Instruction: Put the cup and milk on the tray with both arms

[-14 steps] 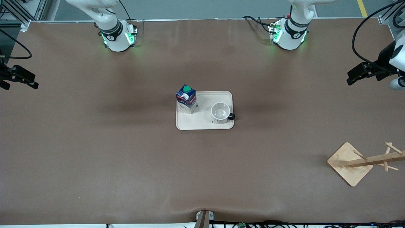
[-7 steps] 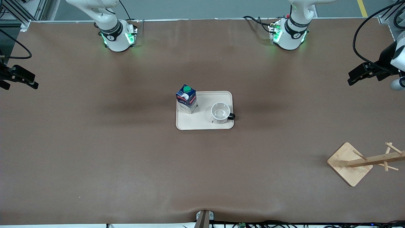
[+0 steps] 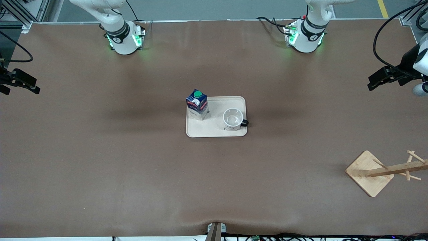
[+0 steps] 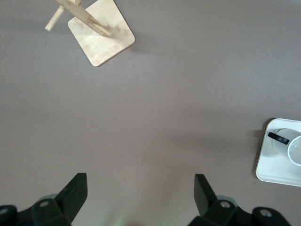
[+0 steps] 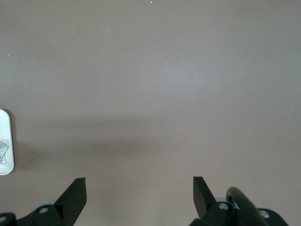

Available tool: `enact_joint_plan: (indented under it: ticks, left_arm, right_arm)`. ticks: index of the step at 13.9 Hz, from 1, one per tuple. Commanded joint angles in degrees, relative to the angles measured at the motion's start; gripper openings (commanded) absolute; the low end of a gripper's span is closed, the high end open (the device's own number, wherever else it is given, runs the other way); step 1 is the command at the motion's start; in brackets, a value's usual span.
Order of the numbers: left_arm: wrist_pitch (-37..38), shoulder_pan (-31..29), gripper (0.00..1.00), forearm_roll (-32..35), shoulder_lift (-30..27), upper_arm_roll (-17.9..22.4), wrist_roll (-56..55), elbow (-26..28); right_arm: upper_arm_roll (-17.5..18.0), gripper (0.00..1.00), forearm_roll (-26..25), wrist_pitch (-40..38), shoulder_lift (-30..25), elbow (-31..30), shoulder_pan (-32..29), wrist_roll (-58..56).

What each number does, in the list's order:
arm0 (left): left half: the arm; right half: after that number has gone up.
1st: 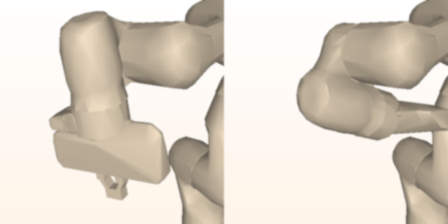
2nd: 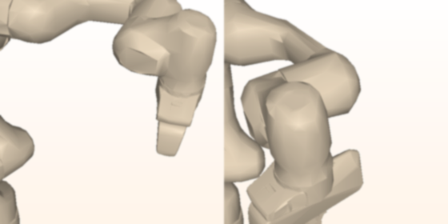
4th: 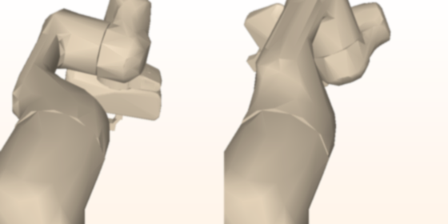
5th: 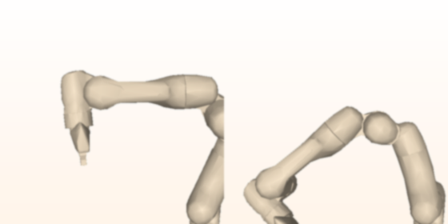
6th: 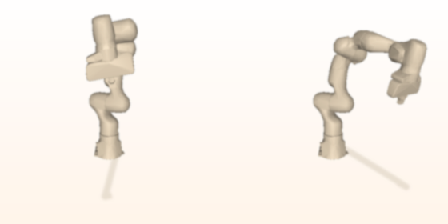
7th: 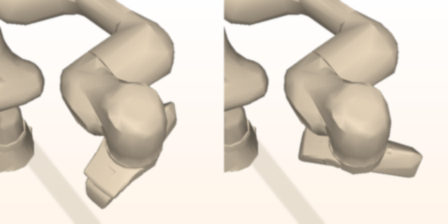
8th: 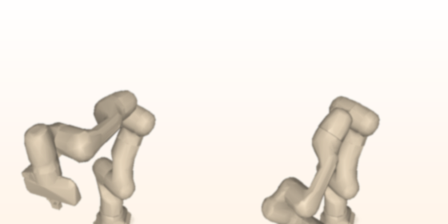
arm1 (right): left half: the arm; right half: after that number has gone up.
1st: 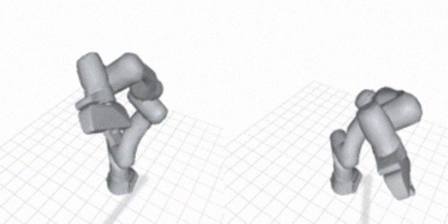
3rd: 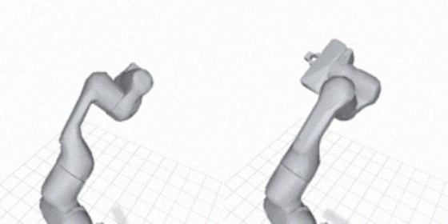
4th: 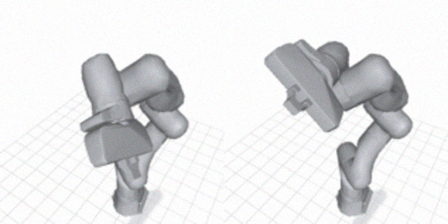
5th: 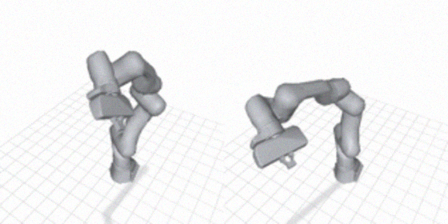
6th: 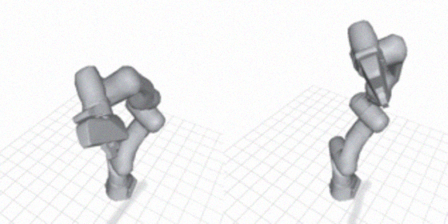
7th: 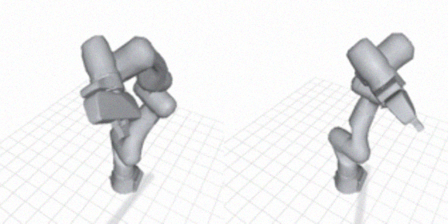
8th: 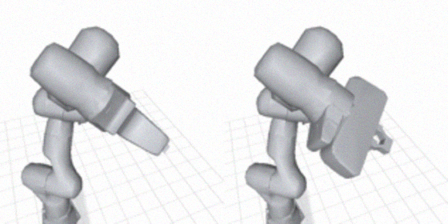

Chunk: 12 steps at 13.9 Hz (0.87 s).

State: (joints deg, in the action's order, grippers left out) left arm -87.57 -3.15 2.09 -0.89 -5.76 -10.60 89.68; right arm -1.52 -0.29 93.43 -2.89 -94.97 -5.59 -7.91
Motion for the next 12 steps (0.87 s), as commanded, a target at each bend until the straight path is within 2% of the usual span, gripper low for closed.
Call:
enact_joint_plan:
  ticks: [1,12]
  left_arm:
    - [0.47,0.08,1.00,-0.86,0.72,0.31,0.76,-1.52]
    - [0.47,0.60,1.00,-0.86,1.07,0.05,0.93,-1.43]
  right_arm:
    - [0.29,1.00,1.17,-0.44,-0.89,-0.39,-0.74,-0.53]
    - [0.29,1.00,1.25,-0.44,-0.89,-0.39,-0.82,-0.44]
